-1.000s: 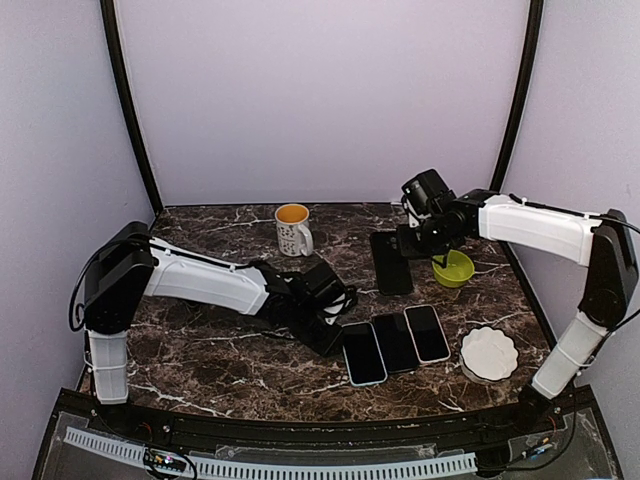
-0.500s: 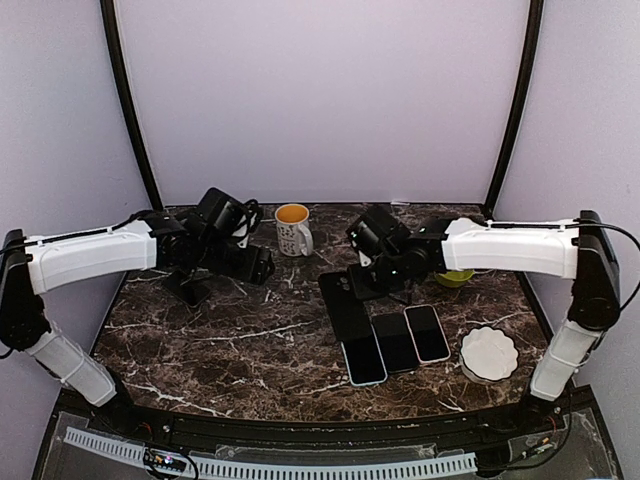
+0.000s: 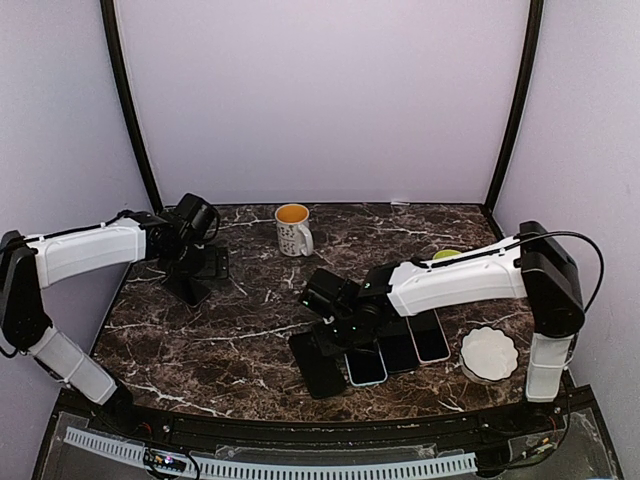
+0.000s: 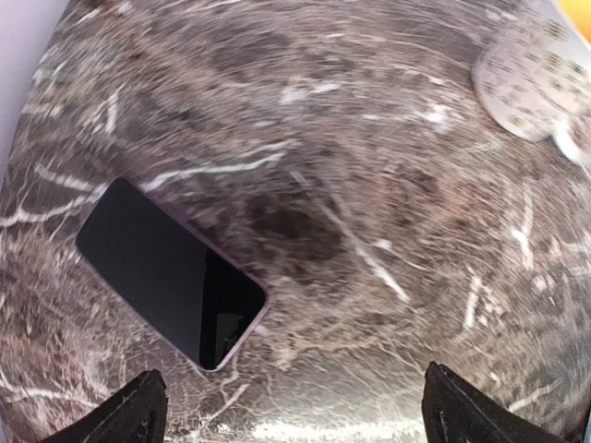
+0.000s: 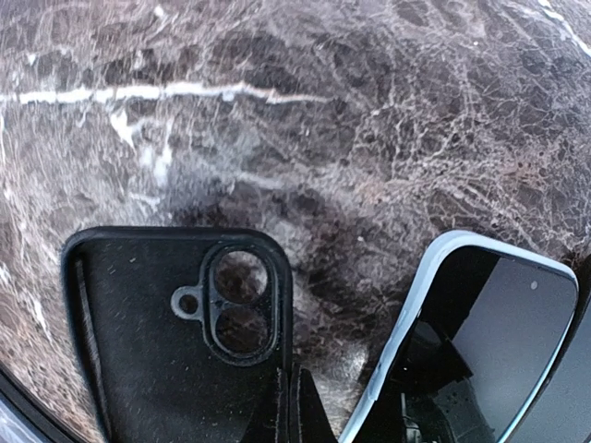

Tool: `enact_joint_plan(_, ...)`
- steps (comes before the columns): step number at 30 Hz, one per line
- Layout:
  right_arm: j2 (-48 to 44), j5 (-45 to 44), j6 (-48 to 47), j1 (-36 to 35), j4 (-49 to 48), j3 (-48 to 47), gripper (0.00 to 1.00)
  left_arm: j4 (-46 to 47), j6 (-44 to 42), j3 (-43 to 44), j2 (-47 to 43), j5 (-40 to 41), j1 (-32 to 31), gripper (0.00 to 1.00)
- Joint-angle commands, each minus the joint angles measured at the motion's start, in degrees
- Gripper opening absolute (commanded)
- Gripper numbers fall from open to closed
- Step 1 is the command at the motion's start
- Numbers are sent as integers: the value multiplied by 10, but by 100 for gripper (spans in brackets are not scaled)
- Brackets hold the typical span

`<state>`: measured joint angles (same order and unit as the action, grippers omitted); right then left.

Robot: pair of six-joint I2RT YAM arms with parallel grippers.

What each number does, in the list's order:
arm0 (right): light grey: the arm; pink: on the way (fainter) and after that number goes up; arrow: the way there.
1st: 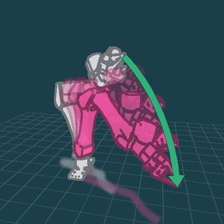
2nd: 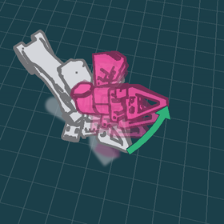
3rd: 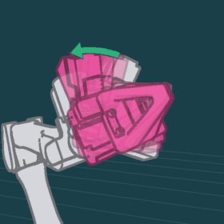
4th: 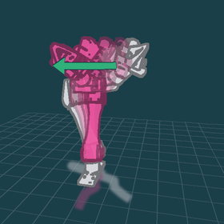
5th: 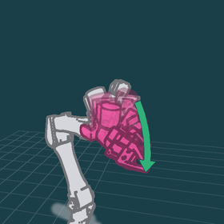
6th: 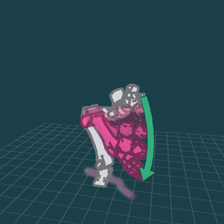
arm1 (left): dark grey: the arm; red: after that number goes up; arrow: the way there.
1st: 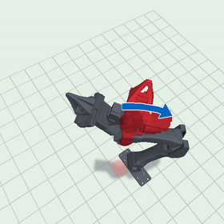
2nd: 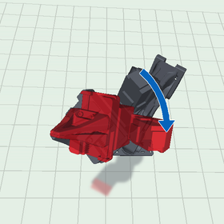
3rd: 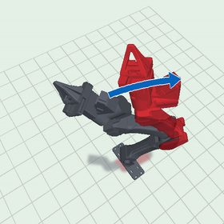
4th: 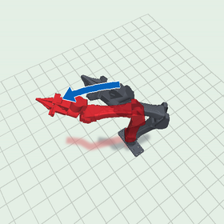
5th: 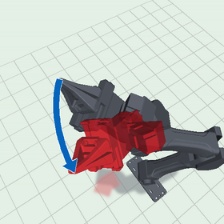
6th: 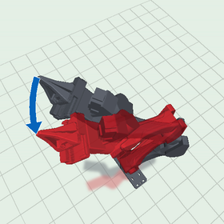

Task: Put the phone into the phone case
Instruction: Place the phone case at the center of the board.

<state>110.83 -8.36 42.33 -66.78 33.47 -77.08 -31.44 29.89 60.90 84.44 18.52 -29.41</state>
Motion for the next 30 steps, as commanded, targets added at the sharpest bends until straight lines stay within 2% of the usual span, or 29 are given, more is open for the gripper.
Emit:
enact_joint_plan(1,12,-10,29,-7,-12,-11,1,-40,103,-4,8,42,35,99)
enact_joint_plan(3,13,-21,33,-9,-14,-11,14,-55,155,-7,12,68,50,99)
enact_joint_plan(7,12,-40,33,-10,-11,-17,26,-108,230,9,38,105,75,99)
enact_joint_plan(8,11,-42,32,-10,-11,-20,31,-119,240,16,49,103,80,99)
enact_joint_plan(15,-14,-79,1,-10,4,-37,50,-123,288,15,83,45,148,99)
enact_joint_plan(17,-17,-88,-5,-9,6,-34,63,-104,295,17,94,42,155,99)
enact_joint_plan(19,-16,-90,-7,-9,5,-29,89,-99,289,30,113,41,157,99)
enact_joint_plan(20,-15,-88,-11,-9,4,-28,96,-100,288,46,129,38,158,99)
enact_joint_plan(24,-16,-89,-16,-8,3,-23,98,-86,291,75,155,26,158,99)
enact_joint_plan(30,-16,-87,-23,-5,0,-21,99,-30,309,56,166,-9,167,99)
